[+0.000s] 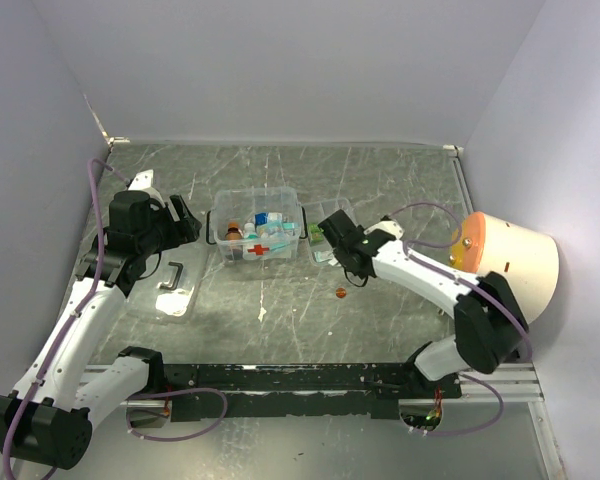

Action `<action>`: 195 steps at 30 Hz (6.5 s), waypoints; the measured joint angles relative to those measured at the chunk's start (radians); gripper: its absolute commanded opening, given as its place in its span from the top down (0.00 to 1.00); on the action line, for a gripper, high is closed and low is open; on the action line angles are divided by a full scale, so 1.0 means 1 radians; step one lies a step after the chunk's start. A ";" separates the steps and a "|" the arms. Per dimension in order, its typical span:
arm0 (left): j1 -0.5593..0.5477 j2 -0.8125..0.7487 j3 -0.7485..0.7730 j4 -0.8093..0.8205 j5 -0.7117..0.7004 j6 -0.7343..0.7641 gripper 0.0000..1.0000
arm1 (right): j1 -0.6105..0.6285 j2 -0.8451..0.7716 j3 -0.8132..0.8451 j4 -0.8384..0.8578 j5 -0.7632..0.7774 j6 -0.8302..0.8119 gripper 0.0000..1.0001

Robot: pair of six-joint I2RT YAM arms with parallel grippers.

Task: Organize the medicine kit

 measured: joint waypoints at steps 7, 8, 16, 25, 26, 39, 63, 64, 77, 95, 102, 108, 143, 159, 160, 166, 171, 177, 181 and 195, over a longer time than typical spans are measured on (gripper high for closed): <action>0.000 0.000 0.000 0.000 -0.001 0.000 0.18 | -0.006 0.148 0.028 0.074 -0.016 0.074 1.00; 0.000 0.000 0.000 0.000 -0.001 0.000 0.17 | -0.006 0.159 0.028 0.084 -0.023 0.088 1.00; -0.008 0.000 0.000 0.000 -0.002 0.002 0.18 | -0.007 0.196 0.028 0.139 -0.048 0.174 1.00; -0.013 0.000 0.000 -0.002 -0.005 0.003 0.18 | -0.007 0.228 0.053 0.144 -0.038 0.245 1.00; -0.013 0.000 0.000 -0.002 -0.005 0.003 0.18 | -0.007 0.233 0.055 0.143 -0.034 0.252 1.00; -0.013 0.000 0.000 -0.003 -0.006 0.004 0.18 | -0.013 0.282 0.064 0.234 -0.064 0.162 0.75; 0.003 -0.014 0.000 -0.021 -0.095 0.002 0.18 | -0.076 -0.184 -0.113 0.253 -0.239 -0.726 0.46; 0.006 -0.018 0.000 -0.021 -0.099 0.001 0.18 | -0.071 -0.196 -0.131 0.251 -0.246 -0.739 0.46; 0.016 -0.029 0.000 -0.020 -0.108 -0.002 0.18 | -0.062 -0.017 -0.201 0.242 -0.377 -0.808 0.52; 0.016 -0.020 0.000 -0.019 -0.106 -0.002 0.18 | -0.035 0.163 -0.100 0.169 -0.394 -0.836 0.63; 0.016 -0.020 0.000 -0.019 -0.106 -0.002 0.18 | -0.013 0.182 -0.079 0.134 -0.365 -0.817 0.75; 0.016 -0.020 0.000 -0.015 -0.104 -0.002 0.18 | -0.013 0.181 -0.078 0.127 -0.363 -0.790 0.66; 0.016 -0.019 0.000 -0.014 -0.098 -0.002 0.18 | -0.246 0.227 0.208 0.240 -0.178 -0.884 0.77; 0.016 0.000 0.000 -0.013 -0.098 -0.002 0.18 | -0.304 0.369 0.247 0.324 -0.217 -0.937 0.78; 0.016 0.001 0.000 -0.013 -0.098 -0.002 0.18 | -0.309 0.371 0.247 0.330 -0.226 -0.940 0.78; 0.016 0.002 0.000 -0.013 -0.098 -0.002 0.18 | -0.320 0.426 0.247 0.351 -0.270 -0.949 0.78; 0.016 0.002 0.000 -0.013 -0.098 -0.002 0.18 | -0.320 0.433 0.245 0.374 -0.275 -0.951 0.78; 0.016 0.002 0.000 -0.013 -0.098 -0.002 0.18 | -0.323 0.433 0.240 0.382 -0.281 -0.954 0.75; 0.016 0.002 0.000 -0.013 -0.098 -0.002 0.18 | -0.326 0.433 0.240 0.382 -0.295 -0.955 0.72; 0.016 0.002 0.000 -0.013 -0.098 -0.002 0.18 | -0.333 0.404 0.241 0.359 -0.363 -0.961 0.50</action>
